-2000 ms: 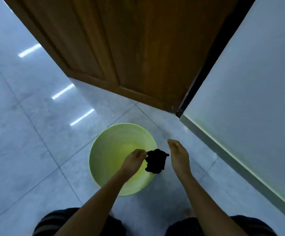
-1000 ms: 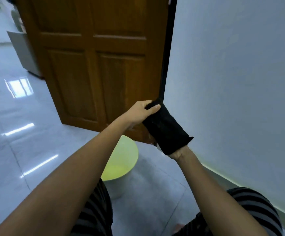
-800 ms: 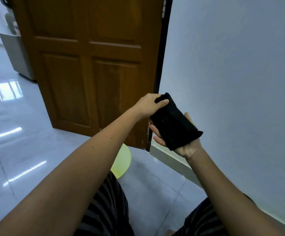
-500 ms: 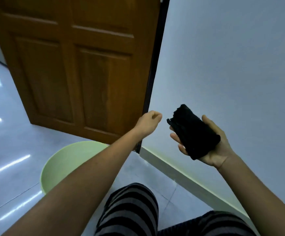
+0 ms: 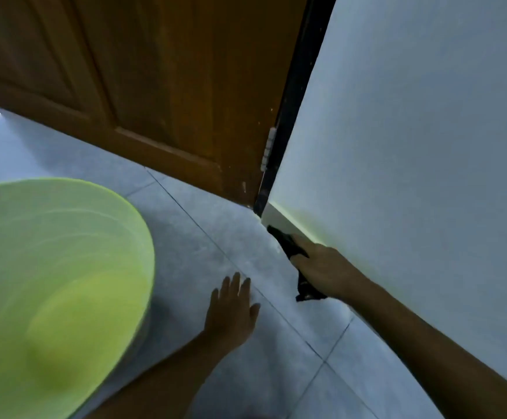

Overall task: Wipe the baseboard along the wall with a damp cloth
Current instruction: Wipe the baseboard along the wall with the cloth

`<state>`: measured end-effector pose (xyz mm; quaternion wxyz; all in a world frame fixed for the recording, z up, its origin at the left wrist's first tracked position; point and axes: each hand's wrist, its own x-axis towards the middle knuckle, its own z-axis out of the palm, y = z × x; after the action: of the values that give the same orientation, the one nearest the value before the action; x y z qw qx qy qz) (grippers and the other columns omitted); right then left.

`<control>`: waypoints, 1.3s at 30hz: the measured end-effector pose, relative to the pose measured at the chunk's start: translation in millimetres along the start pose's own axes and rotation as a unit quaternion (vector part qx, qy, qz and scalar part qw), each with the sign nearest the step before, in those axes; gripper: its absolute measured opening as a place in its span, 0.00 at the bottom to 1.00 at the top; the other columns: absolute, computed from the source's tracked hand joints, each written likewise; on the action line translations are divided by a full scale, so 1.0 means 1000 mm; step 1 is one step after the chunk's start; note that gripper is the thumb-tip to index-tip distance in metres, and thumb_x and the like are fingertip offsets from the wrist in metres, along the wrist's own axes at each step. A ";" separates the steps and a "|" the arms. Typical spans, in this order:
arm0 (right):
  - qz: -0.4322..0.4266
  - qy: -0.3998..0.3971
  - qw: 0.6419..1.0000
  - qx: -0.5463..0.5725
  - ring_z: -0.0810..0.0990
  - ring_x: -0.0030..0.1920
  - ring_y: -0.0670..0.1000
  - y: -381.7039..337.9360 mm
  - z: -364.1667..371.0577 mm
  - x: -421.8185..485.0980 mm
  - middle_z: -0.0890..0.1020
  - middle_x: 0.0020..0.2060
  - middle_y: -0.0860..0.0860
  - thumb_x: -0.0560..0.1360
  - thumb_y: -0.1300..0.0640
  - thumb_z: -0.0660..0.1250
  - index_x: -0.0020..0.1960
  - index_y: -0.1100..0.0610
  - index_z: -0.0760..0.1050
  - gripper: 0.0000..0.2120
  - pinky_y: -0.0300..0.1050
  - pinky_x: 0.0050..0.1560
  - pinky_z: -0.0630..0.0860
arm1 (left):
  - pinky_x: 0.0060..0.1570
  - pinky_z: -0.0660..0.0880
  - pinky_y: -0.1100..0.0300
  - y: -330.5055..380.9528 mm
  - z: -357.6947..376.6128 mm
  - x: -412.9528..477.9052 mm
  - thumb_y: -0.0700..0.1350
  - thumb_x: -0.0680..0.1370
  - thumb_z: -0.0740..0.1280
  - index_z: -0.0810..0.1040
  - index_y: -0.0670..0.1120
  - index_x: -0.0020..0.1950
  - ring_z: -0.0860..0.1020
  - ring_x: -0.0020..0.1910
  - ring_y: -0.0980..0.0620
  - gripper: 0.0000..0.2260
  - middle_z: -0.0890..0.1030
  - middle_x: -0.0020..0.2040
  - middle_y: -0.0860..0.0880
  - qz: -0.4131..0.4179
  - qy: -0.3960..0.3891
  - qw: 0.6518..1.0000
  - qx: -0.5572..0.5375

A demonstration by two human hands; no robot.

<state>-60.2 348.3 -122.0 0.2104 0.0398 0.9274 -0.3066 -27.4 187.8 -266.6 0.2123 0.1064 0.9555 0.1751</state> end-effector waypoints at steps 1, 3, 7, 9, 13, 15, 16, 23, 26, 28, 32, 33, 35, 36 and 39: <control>-0.024 0.010 0.998 -0.061 0.78 0.35 0.48 0.004 0.013 0.019 0.78 0.39 0.51 0.80 0.55 0.55 0.74 0.45 0.61 0.22 0.41 0.38 0.77 | 0.74 0.47 0.48 -0.007 0.011 0.007 0.55 0.82 0.50 0.47 0.46 0.78 0.46 0.78 0.44 0.28 0.45 0.79 0.44 0.016 0.016 0.999 0.032; -0.052 0.055 0.984 -0.163 0.80 0.42 0.54 0.009 0.038 0.047 0.79 0.53 0.53 0.79 0.54 0.56 0.73 0.44 0.62 0.23 0.48 0.42 0.80 | 0.73 0.42 0.48 -0.016 0.022 0.021 0.57 0.81 0.49 0.44 0.46 0.78 0.44 0.78 0.43 0.30 0.43 0.79 0.43 0.044 0.050 0.995 0.070; -0.167 0.153 0.875 -0.428 0.81 0.39 0.60 0.025 0.078 0.082 0.76 0.65 0.56 0.70 0.59 0.69 0.67 0.47 0.73 0.27 0.49 0.33 0.78 | 0.71 0.35 0.48 -0.025 0.037 0.055 0.60 0.80 0.48 0.41 0.47 0.78 0.40 0.77 0.43 0.31 0.39 0.78 0.44 0.029 0.073 0.996 0.044; -0.235 0.179 0.790 -0.538 0.80 0.38 0.59 0.030 0.072 0.096 0.78 0.64 0.57 0.66 0.61 0.72 0.65 0.49 0.76 0.27 0.49 0.33 0.76 | 0.72 0.36 0.46 -0.033 0.041 0.064 0.62 0.80 0.47 0.39 0.49 0.77 0.38 0.77 0.44 0.32 0.38 0.78 0.45 0.028 0.054 0.997 0.054; -0.199 0.111 0.727 -0.648 0.75 0.54 0.58 0.023 0.059 0.119 0.59 0.76 0.56 0.78 0.61 0.58 0.76 0.53 0.57 0.28 0.50 0.44 0.72 | 0.72 0.37 0.43 -0.042 0.048 0.061 0.63 0.79 0.44 0.37 0.50 0.77 0.37 0.77 0.45 0.32 0.37 0.78 0.46 0.034 0.059 0.995 0.076; -0.172 0.072 0.714 -0.675 0.72 0.58 0.59 0.023 0.060 0.129 0.51 0.78 0.58 0.80 0.62 0.54 0.78 0.58 0.52 0.27 0.51 0.47 0.71 | 0.73 0.38 0.42 -0.039 0.051 0.060 0.63 0.78 0.42 0.37 0.50 0.77 0.38 0.77 0.44 0.32 0.38 0.78 0.45 0.024 0.074 0.994 0.074; -0.166 0.063 0.709 -0.683 0.72 0.58 0.59 0.025 0.061 0.130 0.49 0.78 0.58 0.80 0.63 0.53 0.78 0.59 0.51 0.27 0.50 0.47 0.70 | 0.73 0.40 0.41 -0.037 0.053 0.061 0.62 0.77 0.41 0.39 0.49 0.77 0.40 0.77 0.44 0.32 0.40 0.79 0.45 0.024 0.082 0.994 0.074; -0.133 0.004 0.696 -0.705 0.75 0.52 0.58 0.075 0.062 0.091 0.55 0.76 0.59 0.78 0.66 0.54 0.75 0.62 0.58 0.26 0.49 0.43 0.69 | 0.70 0.55 0.37 -0.039 0.062 0.063 0.65 0.77 0.47 0.60 0.46 0.76 0.60 0.75 0.41 0.33 0.61 0.76 0.42 0.034 0.123 0.989 0.076; -0.107 0.029 0.665 -0.739 0.78 0.40 0.54 0.091 0.050 0.075 0.70 0.71 0.52 0.73 0.63 0.59 0.68 0.54 0.74 0.24 0.46 0.36 0.71 | 0.70 0.55 0.37 -0.038 0.064 0.064 0.66 0.76 0.47 0.60 0.46 0.76 0.60 0.75 0.40 0.35 0.60 0.77 0.42 0.027 0.129 0.988 0.084; -0.106 0.064 0.670 -0.732 0.78 0.40 0.54 0.075 0.042 0.079 0.73 0.69 0.50 0.71 0.61 0.60 0.65 0.52 0.76 0.23 0.46 0.35 0.71 | 0.70 0.55 0.37 -0.037 0.063 0.064 0.66 0.76 0.47 0.60 0.45 0.76 0.60 0.75 0.40 0.35 0.60 0.77 0.41 0.022 0.133 0.987 0.090; -0.142 0.090 0.702 -0.692 0.74 0.55 0.59 0.029 0.048 0.120 0.56 0.77 0.56 0.79 0.62 0.52 0.75 0.60 0.60 0.24 0.52 0.47 0.71 | 0.70 0.51 0.38 -0.032 0.065 0.062 0.65 0.76 0.48 0.57 0.45 0.77 0.57 0.76 0.40 0.35 0.58 0.77 0.41 0.018 0.129 0.987 0.094; -0.145 0.088 0.703 -0.691 0.73 0.57 0.60 0.019 0.051 0.130 0.54 0.77 0.57 0.80 0.61 0.52 0.75 0.60 0.59 0.24 0.52 0.49 0.71 | 0.70 0.49 0.38 -0.031 0.065 0.062 0.65 0.76 0.47 0.56 0.45 0.77 0.55 0.76 0.39 0.35 0.56 0.78 0.41 0.015 0.126 0.987 0.094; -0.139 0.074 0.693 -0.703 0.73 0.58 0.60 0.015 0.059 0.139 0.54 0.77 0.58 0.80 0.60 0.53 0.75 0.60 0.60 0.23 0.53 0.51 0.71 | 0.71 0.46 0.39 -0.031 0.064 0.061 0.65 0.76 0.45 0.53 0.46 0.77 0.53 0.77 0.40 0.36 0.54 0.78 0.42 0.014 0.122 0.987 0.099; -0.135 0.061 0.687 -0.711 0.73 0.58 0.60 0.019 0.062 0.138 0.56 0.76 0.58 0.80 0.61 0.53 0.74 0.60 0.62 0.23 0.52 0.50 0.71 | 0.70 0.47 0.39 -0.031 0.064 0.061 0.66 0.76 0.46 0.54 0.46 0.77 0.53 0.77 0.40 0.36 0.54 0.78 0.42 0.014 0.124 0.987 0.102; -0.123 0.035 0.693 -0.710 0.74 0.53 0.58 0.043 0.067 0.120 0.62 0.73 0.57 0.79 0.63 0.52 0.71 0.61 0.67 0.20 0.50 0.43 0.67 | 0.70 0.52 0.37 -0.032 0.063 0.061 0.65 0.76 0.48 0.58 0.45 0.76 0.58 0.75 0.39 0.35 0.59 0.77 0.41 0.017 0.129 0.986 0.105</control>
<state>-135.5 336.8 -243.8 0.1042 -0.2255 0.8724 0.4210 -57.8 194.2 -354.9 0.0716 0.1209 0.9860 0.0898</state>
